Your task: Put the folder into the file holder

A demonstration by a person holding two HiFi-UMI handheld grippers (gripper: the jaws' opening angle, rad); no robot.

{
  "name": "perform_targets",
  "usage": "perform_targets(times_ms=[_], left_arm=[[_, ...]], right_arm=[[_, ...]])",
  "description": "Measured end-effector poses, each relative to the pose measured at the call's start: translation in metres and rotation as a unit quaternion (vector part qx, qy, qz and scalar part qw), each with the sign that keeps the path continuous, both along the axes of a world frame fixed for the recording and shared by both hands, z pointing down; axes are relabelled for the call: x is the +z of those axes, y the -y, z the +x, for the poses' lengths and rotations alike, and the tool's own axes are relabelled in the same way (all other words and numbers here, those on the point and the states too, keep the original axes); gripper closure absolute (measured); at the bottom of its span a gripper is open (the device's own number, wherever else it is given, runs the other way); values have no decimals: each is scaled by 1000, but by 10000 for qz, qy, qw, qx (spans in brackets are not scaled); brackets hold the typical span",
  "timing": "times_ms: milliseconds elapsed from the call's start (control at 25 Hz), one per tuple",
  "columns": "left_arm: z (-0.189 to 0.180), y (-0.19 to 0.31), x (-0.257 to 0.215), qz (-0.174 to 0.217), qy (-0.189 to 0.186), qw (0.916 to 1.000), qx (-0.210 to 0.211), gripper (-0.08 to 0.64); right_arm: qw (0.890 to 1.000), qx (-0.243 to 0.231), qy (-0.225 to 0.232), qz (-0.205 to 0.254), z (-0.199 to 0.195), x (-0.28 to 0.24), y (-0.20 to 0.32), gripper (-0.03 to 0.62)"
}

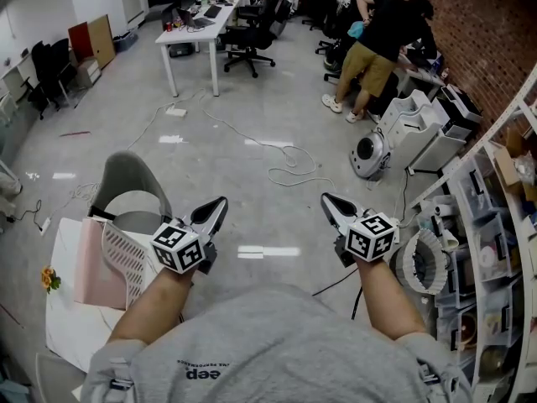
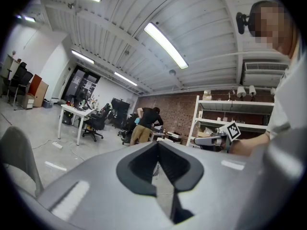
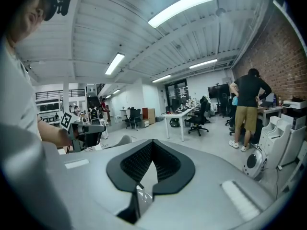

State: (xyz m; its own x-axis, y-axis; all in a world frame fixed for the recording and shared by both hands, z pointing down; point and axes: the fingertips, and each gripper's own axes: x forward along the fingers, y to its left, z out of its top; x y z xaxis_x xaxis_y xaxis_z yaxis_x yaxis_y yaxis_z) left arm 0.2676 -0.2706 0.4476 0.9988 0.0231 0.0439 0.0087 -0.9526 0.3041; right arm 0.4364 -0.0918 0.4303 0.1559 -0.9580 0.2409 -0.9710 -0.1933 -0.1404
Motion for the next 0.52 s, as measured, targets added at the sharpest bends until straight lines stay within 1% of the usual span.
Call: perform_targets(times_ms=[240, 520], left_arm=[[1, -5, -4, 9, -14, 10000, 18, 502], [1, 1, -2, 10, -54, 10000, 67, 502]], right_arm=[[10000, 0, -13, 1, 2, -2, -6, 589], [10000, -15, -60, 2, -1, -1, 5, 589]])
